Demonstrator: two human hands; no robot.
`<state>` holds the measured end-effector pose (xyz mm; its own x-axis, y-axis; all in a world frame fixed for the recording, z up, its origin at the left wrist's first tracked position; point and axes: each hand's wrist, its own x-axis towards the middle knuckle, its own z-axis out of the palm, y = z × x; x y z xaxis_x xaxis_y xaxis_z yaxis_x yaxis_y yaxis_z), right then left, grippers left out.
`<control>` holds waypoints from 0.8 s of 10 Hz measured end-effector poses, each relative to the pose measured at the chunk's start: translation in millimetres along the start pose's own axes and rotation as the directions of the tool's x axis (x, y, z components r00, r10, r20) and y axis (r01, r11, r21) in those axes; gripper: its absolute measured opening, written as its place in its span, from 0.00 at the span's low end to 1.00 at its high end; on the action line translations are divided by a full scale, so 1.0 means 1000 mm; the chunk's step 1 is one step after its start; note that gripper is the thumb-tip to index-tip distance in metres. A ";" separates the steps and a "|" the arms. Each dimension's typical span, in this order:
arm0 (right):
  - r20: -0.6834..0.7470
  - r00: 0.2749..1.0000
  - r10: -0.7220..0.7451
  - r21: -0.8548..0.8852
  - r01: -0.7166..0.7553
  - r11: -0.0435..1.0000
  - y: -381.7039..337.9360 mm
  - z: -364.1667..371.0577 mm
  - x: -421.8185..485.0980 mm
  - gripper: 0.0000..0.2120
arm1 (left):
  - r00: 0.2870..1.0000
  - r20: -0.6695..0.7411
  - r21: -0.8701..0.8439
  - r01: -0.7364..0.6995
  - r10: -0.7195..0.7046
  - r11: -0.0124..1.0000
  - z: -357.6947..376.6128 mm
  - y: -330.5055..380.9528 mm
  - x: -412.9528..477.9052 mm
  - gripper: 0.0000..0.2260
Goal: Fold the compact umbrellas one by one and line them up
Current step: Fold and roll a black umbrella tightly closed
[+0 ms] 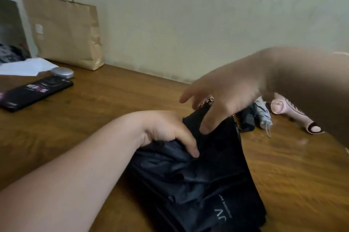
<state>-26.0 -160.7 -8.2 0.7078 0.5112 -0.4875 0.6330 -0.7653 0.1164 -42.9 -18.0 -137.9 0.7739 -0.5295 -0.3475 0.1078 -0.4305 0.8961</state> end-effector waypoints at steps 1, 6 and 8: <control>0.001 0.999 0.042 -0.093 -0.042 0.995 -0.001 0.012 0.004 0.37 | 0.999 -0.010 0.018 -0.041 0.041 0.999 -0.002 0.000 -0.001 0.14; 0.016 0.985 0.174 0.009 -0.175 0.985 0.029 0.066 0.010 0.23 | 0.844 -0.349 0.795 0.036 0.408 0.606 0.030 0.001 0.023 0.10; -0.173 0.978 0.120 -0.200 -0.154 0.968 0.014 0.081 0.008 0.14 | 0.950 -0.224 0.718 0.009 0.218 0.696 0.016 0.003 0.018 0.15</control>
<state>-36.4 -198.7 -80.6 0.8221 0.4753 -0.3134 0.5661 -0.7410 0.3612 -38.5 -40.5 -145.6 0.8984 -0.4331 -0.0724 -0.3659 -0.8296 0.4218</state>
